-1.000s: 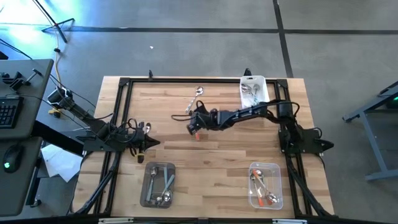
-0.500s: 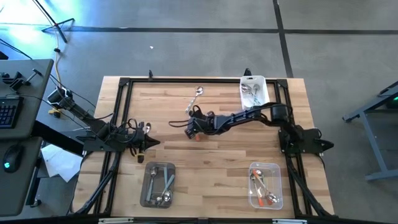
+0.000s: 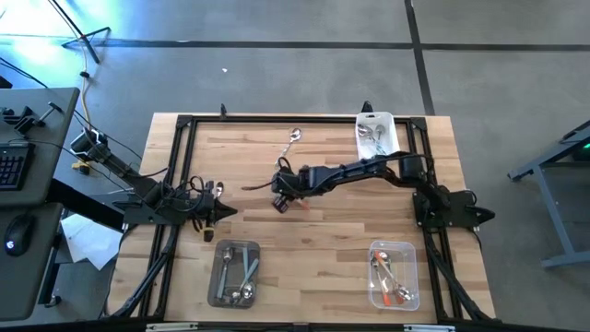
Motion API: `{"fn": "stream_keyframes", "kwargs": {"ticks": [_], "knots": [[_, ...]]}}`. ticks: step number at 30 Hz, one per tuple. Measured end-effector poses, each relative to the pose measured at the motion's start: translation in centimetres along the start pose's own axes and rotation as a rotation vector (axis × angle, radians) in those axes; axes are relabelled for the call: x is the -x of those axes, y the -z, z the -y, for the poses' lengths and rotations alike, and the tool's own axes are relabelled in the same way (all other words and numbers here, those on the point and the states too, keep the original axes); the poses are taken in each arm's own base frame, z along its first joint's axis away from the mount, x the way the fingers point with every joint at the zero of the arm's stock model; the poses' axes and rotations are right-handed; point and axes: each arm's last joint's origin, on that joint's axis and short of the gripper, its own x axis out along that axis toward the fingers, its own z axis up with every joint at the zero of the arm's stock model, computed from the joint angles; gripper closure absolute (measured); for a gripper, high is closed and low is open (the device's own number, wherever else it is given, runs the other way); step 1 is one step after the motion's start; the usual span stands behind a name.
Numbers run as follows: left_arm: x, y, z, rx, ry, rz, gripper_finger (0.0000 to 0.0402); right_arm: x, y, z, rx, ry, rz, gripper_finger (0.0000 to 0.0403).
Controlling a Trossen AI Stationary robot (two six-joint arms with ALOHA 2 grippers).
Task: Sort silverware by color (type)
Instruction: Put the bottom orange spoon into the transparent bin
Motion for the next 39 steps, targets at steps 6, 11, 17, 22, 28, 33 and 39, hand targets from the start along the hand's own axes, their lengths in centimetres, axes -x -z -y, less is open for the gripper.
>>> {"fn": "stream_keyframes", "kwargs": {"ticks": [6, 11, 17, 22, 28, 33, 39], "knots": [[0.0, 0.0, 0.0, -0.001, 0.002, -0.001, 0.0401, 4.4, 0.0, -1.2, 0.044, 0.034, -0.06, 0.04], [0.0, 0.0, 0.0, 0.0, 0.002, -0.002, 0.0401, 9.6, 1.8, -3.1, 0.034, 0.014, -0.124, 0.0401], [0.0, 0.0, 0.0, 0.0, 0.003, -0.001, 0.0401, 16.4, 7.1, -6.6, -0.023, -0.032, -0.246, 0.0402], [0.0, 0.0, 0.0, 0.001, 0.003, 0.0, 0.0401, 21.1, 13.8, -9.5, -0.131, 0.003, -0.36, 0.0402], [0.0, -0.1, 0.0, 0.007, 0.006, 0.007, 0.0401, 25.3, 20.5, -10.0, -0.308, 0.181, -0.408, 0.0402], [0.0, -0.1, 0.0, 0.032, 0.006, 0.005, 0.0401, 27.1, 23.1, -9.4, -0.44, 0.311, -0.373, 0.0403], [0.0, -0.1, 0.1, 0.034, 0.021, 0.0, 0.0401, 27.4, 25.0, -8.4, -0.502, 0.443, -0.355, 0.0403]]}}
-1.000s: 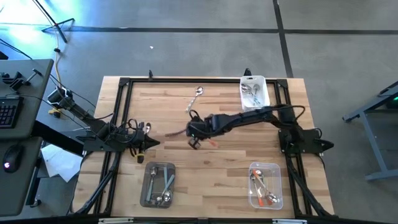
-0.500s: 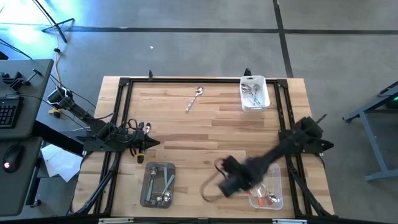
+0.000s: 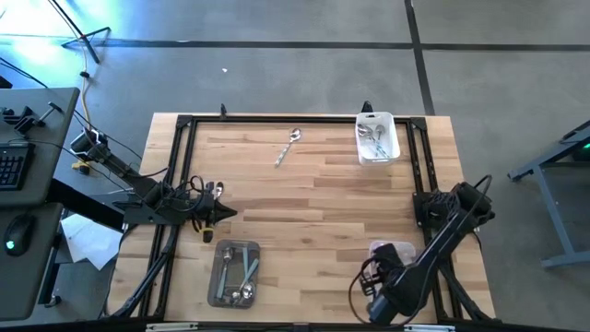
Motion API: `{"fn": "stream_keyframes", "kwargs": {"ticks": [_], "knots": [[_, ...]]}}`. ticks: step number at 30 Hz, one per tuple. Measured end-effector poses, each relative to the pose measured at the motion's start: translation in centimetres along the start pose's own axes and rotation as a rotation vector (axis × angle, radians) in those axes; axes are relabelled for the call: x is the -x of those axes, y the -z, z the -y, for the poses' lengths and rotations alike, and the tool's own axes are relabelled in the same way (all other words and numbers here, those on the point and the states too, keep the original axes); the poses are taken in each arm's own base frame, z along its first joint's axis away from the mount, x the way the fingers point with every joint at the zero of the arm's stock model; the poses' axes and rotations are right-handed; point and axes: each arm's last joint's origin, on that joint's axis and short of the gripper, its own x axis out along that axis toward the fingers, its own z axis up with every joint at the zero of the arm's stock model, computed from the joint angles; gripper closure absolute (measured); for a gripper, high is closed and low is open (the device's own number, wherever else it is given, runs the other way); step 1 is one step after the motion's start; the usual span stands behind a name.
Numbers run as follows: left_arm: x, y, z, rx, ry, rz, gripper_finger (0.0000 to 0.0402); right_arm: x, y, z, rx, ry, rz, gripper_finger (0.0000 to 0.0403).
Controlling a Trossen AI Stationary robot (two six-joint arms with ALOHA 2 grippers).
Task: Sort silverware by color (type)
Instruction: Put the bottom orange spoon into the transparent bin, then put the top white spoon into the white bin
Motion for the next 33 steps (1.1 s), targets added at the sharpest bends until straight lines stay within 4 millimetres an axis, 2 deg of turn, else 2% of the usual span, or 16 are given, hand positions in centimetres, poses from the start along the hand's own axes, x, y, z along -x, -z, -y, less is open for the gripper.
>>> {"fn": "stream_keyframes", "kwargs": {"ticks": [10, 17, 20, 24, 29, 33], "knots": [[0.0, 0.0, 0.0, -0.002, -0.001, 0.0, 0.0401, -5.6, -0.3, 0.5, 0.027, 0.026, -0.017, 0.0403], [-0.1, -0.3, -0.1, 0.018, -0.026, 0.028, 0.0401, -7.6, -1.1, 0.5, 0.044, 0.013, -0.06, 0.0403], [-0.2, -0.4, -0.3, 0.025, -0.036, 0.031, 0.0401, -7.4, -1.3, 0.3, 0.089, 0.019, -0.079, 0.0393], [-0.3, -0.5, -0.6, 0.033, -0.054, 0.03, 0.0401, -6.0, -1.9, 0.3, 0.14, 0.048, -0.068, 0.035], [-0.5, -1.3, -1.0, 0.059, -0.057, 0.017, 0.0401, -3.3, -3.2, 0.1, 0.212, 0.085, -0.054, 0.0289], [-0.8, -1.8, -1.3, 0.065, -0.066, 0.005, 0.0401, -1.1, -4.8, -0.5, 0.293, 0.027, 0.024, 0.0276]]}}
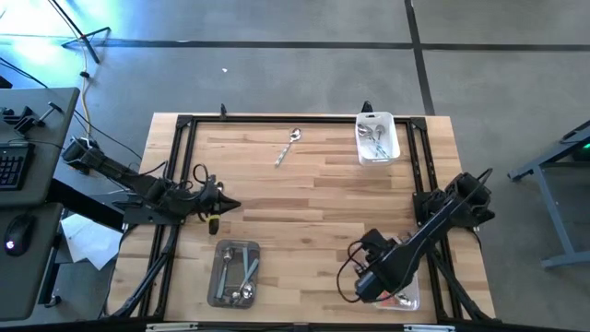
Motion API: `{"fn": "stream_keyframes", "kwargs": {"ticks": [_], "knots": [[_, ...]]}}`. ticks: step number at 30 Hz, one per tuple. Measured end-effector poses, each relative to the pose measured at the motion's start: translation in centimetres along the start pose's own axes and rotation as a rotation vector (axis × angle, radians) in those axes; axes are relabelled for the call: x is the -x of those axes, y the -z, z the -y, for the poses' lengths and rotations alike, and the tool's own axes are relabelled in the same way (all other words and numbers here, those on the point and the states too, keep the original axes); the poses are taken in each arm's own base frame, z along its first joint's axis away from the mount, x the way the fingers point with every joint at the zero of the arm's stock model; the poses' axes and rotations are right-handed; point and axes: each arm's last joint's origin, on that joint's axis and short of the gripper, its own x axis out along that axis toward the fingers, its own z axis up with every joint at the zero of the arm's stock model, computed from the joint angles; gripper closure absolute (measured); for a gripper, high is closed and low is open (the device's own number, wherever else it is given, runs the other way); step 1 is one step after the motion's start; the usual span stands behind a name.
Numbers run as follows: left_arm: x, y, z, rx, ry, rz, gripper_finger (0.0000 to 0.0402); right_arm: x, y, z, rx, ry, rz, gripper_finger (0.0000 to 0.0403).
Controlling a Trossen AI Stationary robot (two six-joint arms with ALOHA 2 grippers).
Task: Sort silverware by color (type)
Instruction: Put the top white spoon into the white bin
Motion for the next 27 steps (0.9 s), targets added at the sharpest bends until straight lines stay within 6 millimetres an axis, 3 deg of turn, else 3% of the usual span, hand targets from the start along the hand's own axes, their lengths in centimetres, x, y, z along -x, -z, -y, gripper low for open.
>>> {"fn": "stream_keyframes", "kwargs": {"ticks": [4, 8, 11, 19, 22, 27], "knots": [[-0.3, 0.2, -0.1, 0.003, -0.01, -0.014, 0.0401, 1.3, -3.3, -0.4, 0.066, -0.062, 0.149, 0.0303], [-0.5, 0.7, -0.2, 0.006, -0.017, -0.004, 0.0401, 0.9, -8.4, -1.1, 0.16, -0.096, 0.232, 0.0362], [-0.6, 0.8, -0.2, 0.01, -0.016, 0.003, 0.0401, -0.4, -13.5, -1.4, 0.175, -0.145, 0.256, 0.0396], [-0.6, 0.9, -0.2, -0.001, -0.013, -0.003, 0.0401, -3.7, -27.0, -1.5, 0.195, -0.439, 0.455, 0.04], [-0.6, 0.9, -0.2, -0.005, -0.006, -0.006, 0.0401, -5.5, -30.4, -1.2, 0.228, -0.489, 0.515, 0.0401], [-0.6, 0.9, -0.2, -0.027, -0.006, -0.008, 0.0401, -8.7, -34.4, 0.6, 0.18, -0.465, 0.511, 0.0402]]}}
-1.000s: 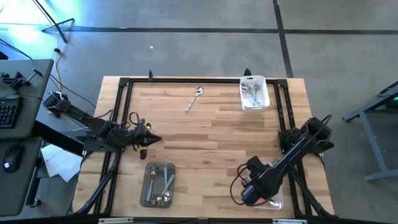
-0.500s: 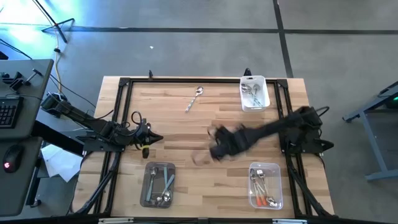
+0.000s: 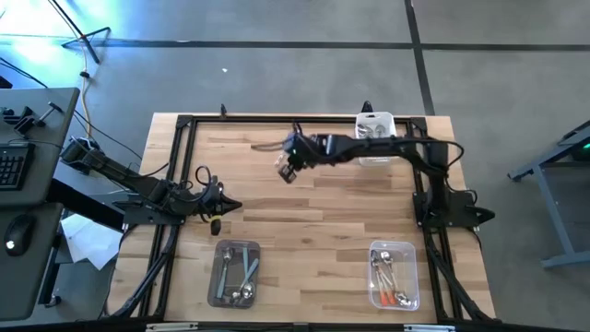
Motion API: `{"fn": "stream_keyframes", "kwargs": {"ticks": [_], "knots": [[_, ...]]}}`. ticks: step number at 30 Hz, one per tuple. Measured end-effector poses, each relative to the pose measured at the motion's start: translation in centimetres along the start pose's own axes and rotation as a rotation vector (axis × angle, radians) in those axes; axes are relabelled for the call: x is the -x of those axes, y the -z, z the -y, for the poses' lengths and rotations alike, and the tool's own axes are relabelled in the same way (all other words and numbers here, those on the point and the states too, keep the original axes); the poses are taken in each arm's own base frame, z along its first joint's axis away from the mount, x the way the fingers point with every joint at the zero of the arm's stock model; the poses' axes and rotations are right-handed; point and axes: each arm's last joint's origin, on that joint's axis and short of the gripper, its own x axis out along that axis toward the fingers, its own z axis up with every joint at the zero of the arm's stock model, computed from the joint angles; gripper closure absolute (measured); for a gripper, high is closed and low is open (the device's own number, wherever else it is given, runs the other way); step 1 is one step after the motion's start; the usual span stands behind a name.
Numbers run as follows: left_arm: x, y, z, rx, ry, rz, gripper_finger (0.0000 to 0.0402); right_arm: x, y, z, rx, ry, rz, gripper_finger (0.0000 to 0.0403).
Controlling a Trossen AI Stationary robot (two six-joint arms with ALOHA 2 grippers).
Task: Sort silverware by color (type)
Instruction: Put the top white spoon into the white bin
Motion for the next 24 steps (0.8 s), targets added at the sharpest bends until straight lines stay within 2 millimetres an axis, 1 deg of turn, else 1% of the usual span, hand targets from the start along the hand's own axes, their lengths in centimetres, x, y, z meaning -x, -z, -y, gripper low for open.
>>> {"fn": "stream_keyframes", "kwargs": {"ticks": [3, 6, 10, 14, 17, 20, 22, 24], "knots": [[0.0, 0.0, 0.0, -0.02, 0.0, 0.0, 0.0401, -1.7, -0.9, 2.0, -0.037, 0.033, -0.025, 0.0402], [0.0, 0.0, 0.0, -0.021, 0.0, -0.001, 0.0401, -2.8, -2.5, 3.1, -0.048, 0.039, -0.038, 0.0403], [0.0, 0.0, 0.0, -0.033, 0.0, 0.0, 0.0401, -4.3, -4.5, 3.3, -0.029, 0.065, -0.082, 0.0403], [0.0, 0.0, 0.0, -0.046, 0.0, 0.0, 0.0401, -6.2, -6.4, 3.0, -0.016, 0.084, -0.137, 0.0403], [0.0, 0.0, 0.0, -0.046, 0.0, -0.001, 0.0401, -8.1, -6.6, 2.8, -0.006, 0.108, -0.215, 0.0403], [0.0, 0.0, 0.0, -0.047, 0.005, -0.003, 0.0401, -9.8, -6.0, 3.0, -0.009, 0.095, -0.228, 0.0403], [0.0, 0.0, 0.0, -0.05, 0.007, -0.005, 0.0401, -10.4, -5.5, 3.4, -0.032, 0.066, -0.248, 0.0403], [0.0, 0.0, 0.0, -0.05, 0.007, -0.005, 0.0401, -10.7, -5.3, 4.0, -0.065, 0.077, -0.256, 0.0403]]}}
